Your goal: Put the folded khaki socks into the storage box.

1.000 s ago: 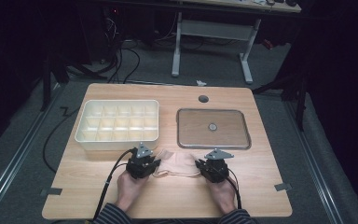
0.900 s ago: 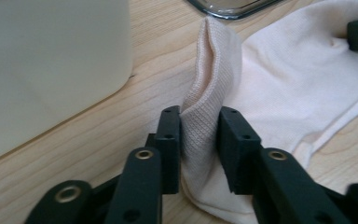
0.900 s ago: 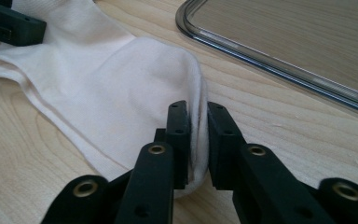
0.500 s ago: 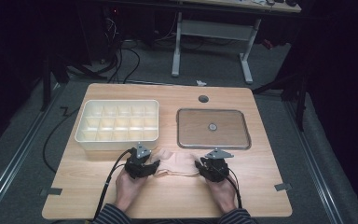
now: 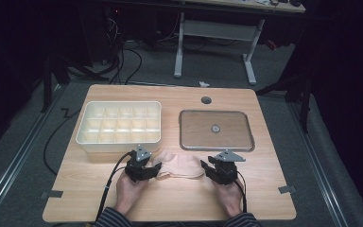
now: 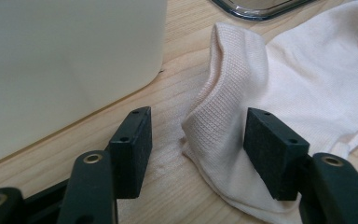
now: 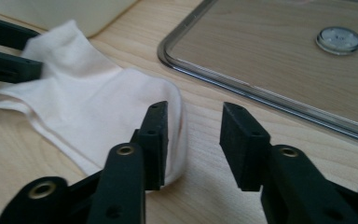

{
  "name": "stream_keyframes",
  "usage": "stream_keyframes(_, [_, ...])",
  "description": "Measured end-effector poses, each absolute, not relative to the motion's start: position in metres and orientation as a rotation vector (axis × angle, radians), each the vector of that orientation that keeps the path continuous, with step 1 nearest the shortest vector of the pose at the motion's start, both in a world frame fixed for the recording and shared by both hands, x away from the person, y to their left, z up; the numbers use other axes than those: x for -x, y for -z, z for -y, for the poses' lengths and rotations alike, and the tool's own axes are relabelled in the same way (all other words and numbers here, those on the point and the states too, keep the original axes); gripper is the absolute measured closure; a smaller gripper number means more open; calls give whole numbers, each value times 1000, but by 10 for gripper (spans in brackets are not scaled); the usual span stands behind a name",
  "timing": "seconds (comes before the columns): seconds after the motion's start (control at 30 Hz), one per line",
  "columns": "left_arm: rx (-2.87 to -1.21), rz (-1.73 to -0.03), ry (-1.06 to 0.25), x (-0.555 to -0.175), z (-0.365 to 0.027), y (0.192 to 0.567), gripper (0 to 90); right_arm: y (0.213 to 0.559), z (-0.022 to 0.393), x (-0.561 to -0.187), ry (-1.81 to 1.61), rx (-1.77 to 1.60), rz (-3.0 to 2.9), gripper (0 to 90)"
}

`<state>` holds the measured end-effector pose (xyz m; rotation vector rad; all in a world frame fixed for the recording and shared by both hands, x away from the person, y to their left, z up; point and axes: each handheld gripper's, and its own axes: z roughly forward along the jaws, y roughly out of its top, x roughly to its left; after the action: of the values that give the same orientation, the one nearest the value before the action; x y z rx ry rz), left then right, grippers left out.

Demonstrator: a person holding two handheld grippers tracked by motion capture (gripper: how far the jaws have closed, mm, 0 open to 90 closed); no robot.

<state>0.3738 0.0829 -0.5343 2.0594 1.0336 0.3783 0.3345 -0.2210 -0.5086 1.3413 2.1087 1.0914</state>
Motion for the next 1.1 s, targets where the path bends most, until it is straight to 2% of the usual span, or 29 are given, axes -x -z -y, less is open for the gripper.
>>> stream_keyframes(0.13, [-2037, -1057, -361, -374, -86, 534, 416, 502, 216, -329, -1119, -1297, -2136, 708])
stream_keyframes(0.37, [-1991, -1078, -320, -372, -95, 531, 409, 501, 192, -326, -1180, -1223, -2207, 749])
stream_keyframes(0.57, [-1968, -1084, -271, -366, -100, 531, 444, 511, 166, -331, -1183, -1185, -2283, 805])
stream_keyframes(0.9, [-1980, -1072, -243, -362, -94, 532, 462, 523, 146, -338, -1139, -1170, -2340, 845])
stream_keyframes(1.1, [-2001, -1059, -280, -361, -90, 534, 455, 528, 141, -340, -1119, -1162, -2355, 855])
